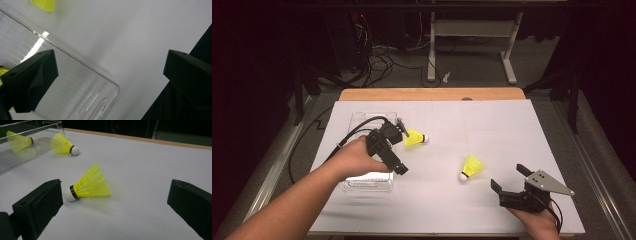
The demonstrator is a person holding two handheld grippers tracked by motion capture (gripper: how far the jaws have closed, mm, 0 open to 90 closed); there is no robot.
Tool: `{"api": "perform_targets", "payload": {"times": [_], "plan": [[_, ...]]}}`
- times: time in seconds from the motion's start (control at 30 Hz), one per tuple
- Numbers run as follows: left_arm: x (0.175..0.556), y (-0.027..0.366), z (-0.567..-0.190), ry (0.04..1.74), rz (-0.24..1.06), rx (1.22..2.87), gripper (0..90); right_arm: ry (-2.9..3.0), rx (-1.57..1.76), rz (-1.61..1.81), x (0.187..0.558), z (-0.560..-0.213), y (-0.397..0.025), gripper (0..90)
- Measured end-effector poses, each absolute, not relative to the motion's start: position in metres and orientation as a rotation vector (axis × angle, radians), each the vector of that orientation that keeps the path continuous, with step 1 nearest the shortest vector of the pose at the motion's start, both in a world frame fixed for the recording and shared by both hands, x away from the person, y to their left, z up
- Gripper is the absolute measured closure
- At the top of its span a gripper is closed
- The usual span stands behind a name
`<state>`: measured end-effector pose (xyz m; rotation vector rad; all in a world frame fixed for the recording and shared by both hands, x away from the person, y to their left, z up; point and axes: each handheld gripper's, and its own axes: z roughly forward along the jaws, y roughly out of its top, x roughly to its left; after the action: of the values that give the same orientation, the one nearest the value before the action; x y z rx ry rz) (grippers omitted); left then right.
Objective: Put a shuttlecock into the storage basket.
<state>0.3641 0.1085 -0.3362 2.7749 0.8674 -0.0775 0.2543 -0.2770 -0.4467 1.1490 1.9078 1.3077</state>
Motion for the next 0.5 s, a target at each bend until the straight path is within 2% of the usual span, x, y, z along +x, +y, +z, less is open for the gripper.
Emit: {"api": "perform_targets", "payload": {"times": [0.5], "plan": [[0.367, 0.102, -0.334, 0.862, -0.079, 2.78, 0.8, 1.997, 1.131, 1.283, 0.267, -0.444, -0.265, 1.7]]}}
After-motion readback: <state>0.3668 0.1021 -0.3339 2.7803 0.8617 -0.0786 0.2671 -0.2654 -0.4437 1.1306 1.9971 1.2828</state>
